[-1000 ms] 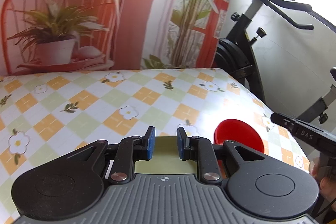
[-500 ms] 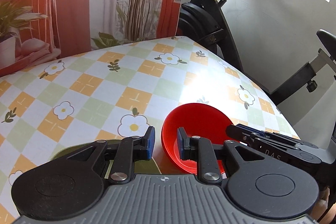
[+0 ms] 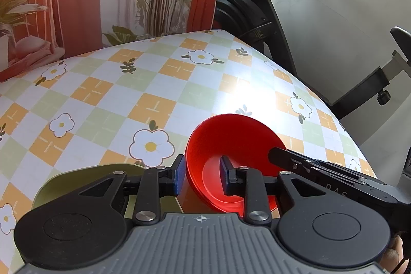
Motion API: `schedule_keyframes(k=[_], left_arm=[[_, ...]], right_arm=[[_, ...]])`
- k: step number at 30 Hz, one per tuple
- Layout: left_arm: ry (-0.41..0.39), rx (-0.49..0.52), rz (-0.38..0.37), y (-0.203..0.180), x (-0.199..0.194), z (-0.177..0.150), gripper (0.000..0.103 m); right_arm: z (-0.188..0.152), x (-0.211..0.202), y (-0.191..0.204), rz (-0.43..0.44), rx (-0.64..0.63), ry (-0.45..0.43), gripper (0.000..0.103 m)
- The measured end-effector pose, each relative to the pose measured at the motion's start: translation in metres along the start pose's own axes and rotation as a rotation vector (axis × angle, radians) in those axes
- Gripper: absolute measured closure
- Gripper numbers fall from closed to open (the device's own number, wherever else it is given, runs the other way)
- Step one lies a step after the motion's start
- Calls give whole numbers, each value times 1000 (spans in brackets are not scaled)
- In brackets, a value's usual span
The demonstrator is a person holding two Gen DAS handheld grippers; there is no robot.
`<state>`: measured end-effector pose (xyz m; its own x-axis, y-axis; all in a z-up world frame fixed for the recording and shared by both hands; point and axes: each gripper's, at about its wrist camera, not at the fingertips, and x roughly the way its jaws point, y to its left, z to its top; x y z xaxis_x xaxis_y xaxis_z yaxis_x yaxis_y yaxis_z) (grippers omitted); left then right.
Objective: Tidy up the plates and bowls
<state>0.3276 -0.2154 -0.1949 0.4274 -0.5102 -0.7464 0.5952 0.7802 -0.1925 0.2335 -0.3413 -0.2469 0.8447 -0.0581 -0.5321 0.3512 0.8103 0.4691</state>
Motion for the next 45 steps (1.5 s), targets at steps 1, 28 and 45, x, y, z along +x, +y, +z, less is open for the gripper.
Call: schedule_keyframes(k=[1, 28, 45], left_arm=[[1, -2, -1, 0, 0, 0, 73], [-20, 1, -45, -8, 3, -5, 75], [-32, -26, -40, -9, -8, -11, 86]], right_arm=[[0, 0, 0, 0, 1, 0, 87], [-5, 5, -12, -14, 60, 26, 92], [0, -7, -6, -14, 80, 10, 93]])
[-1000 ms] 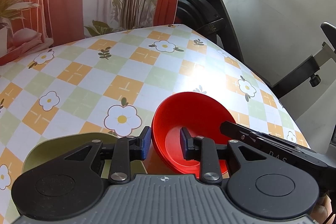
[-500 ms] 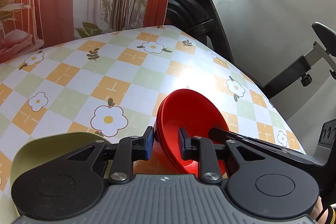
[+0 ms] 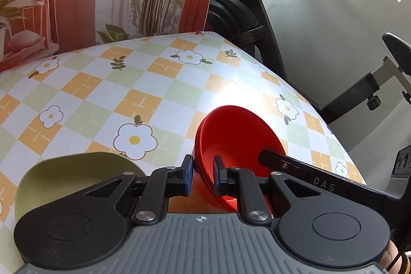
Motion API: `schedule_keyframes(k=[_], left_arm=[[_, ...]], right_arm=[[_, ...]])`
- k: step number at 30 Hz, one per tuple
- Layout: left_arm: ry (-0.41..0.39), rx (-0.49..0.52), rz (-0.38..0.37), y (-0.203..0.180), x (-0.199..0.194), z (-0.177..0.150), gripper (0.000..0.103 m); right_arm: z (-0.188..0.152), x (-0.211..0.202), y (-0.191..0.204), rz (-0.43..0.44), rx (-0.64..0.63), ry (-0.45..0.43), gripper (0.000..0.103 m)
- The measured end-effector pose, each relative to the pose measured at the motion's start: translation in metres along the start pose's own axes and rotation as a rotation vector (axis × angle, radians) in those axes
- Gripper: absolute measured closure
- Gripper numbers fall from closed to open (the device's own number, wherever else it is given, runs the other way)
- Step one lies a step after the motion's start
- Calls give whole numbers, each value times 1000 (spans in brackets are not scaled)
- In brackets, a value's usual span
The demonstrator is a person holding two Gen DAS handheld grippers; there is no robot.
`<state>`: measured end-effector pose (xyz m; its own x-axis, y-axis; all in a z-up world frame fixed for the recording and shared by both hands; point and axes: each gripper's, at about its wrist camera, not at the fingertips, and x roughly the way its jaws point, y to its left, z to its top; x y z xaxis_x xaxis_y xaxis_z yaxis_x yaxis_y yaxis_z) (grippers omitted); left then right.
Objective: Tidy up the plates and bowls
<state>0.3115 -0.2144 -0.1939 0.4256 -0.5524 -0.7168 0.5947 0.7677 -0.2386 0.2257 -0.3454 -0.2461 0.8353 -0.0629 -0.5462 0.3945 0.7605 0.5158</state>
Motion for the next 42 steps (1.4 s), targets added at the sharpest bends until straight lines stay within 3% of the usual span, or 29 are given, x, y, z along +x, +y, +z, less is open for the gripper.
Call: schedule_keyframes(k=[11, 20, 26, 31, 42], left_arm=[[-68, -13, 27, 21, -37, 1, 86], [-208, -71, 102, 59, -97, 18, 86], [-268, -114, 134, 82, -125, 20, 86], [-244, -157, 154, 102, -125, 5, 86], [-139, -195, 114, 120, -104, -31, 85]], right_arm=[[13, -10, 47, 41, -81, -3, 93], [46, -5, 144, 145, -297, -56, 93], [48, 2, 193, 193, -405, -67, 93], [31, 15, 210, 192, -440, -19, 93], [-6, 30, 199, 134, -446, 115, 93]])
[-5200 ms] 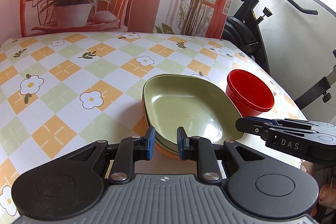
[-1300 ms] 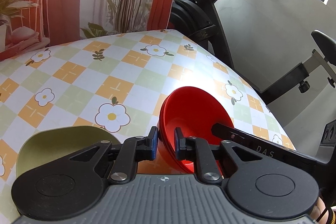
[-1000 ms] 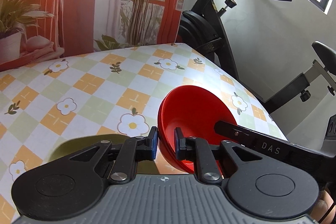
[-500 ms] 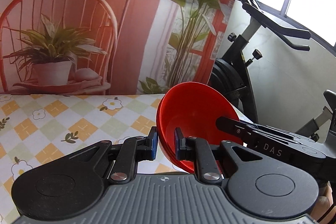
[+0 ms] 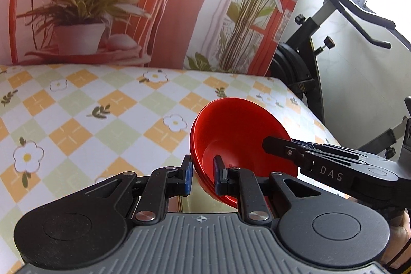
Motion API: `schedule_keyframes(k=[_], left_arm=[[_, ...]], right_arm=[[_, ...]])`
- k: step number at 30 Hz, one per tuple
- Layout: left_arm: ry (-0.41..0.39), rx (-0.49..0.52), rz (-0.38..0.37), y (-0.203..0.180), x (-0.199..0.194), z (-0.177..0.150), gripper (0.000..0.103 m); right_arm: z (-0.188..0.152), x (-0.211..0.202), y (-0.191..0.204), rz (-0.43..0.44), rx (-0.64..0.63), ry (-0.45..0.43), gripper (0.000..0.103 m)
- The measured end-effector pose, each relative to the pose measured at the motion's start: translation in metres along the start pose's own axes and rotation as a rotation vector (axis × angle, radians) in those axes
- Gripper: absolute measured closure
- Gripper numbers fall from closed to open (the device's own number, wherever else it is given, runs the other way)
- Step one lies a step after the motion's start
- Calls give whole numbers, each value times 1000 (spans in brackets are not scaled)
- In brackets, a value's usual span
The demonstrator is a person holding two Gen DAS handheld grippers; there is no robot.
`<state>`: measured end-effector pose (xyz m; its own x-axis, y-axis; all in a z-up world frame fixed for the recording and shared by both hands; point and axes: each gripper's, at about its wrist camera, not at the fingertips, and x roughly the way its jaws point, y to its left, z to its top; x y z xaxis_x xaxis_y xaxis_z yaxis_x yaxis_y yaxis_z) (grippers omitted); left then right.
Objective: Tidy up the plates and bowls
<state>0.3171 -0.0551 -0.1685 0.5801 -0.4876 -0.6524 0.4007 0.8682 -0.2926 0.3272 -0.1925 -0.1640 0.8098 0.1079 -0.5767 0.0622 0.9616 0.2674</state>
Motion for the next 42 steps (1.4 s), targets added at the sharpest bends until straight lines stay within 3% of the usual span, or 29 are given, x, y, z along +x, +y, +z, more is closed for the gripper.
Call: schedule_keyframes(k=[10, 21, 34, 42], left_arm=[[67, 0, -3, 6, 13, -22, 85], [90, 9, 5, 7, 19, -28, 85], [85, 19, 19, 5, 18, -31, 84], [51, 3, 50, 8, 7, -26, 78]], right_arm=[[-23, 7, -4, -25, 20, 80, 93], [-26, 13, -3, -33, 14, 107, 93], [-30, 17, -4, -31, 22, 121, 93], [-26, 12, -3, -42, 20, 103, 84]])
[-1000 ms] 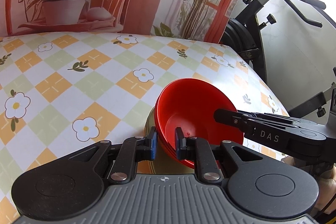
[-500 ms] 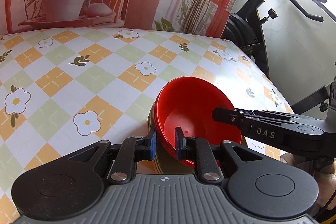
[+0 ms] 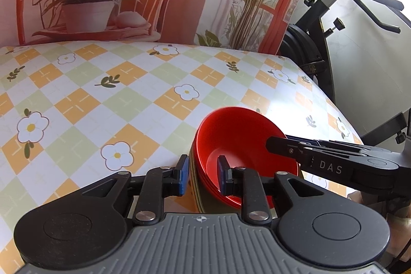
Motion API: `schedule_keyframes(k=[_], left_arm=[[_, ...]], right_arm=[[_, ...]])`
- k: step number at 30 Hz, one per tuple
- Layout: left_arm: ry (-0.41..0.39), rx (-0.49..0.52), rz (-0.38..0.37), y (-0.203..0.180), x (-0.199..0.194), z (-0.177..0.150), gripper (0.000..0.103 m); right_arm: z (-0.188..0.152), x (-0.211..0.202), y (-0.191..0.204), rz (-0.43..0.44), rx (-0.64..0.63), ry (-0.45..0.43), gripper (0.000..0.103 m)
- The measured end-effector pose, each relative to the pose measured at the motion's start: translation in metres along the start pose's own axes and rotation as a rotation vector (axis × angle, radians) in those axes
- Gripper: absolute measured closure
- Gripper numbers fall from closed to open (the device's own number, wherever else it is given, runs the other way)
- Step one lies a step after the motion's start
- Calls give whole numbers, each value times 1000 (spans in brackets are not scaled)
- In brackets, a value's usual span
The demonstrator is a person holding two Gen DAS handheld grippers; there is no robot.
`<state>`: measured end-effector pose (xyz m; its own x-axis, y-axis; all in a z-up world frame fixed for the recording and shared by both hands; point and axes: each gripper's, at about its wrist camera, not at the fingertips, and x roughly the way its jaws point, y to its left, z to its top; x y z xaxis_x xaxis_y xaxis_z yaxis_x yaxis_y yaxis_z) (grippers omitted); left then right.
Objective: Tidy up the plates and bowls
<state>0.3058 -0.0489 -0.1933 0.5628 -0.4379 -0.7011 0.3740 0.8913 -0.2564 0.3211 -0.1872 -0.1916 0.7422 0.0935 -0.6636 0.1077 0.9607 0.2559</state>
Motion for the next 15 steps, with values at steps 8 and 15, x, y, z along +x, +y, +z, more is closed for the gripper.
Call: schedule_keyframes(k=[8, 15], left_arm=[[-42, 21, 34, -3, -23, 2, 53], [-77, 25, 57, -4, -49, 1, 26]], right_arm=[[4, -19, 2, -10, -27, -31, 75], [2, -42, 6, -26, -57, -63, 55]])
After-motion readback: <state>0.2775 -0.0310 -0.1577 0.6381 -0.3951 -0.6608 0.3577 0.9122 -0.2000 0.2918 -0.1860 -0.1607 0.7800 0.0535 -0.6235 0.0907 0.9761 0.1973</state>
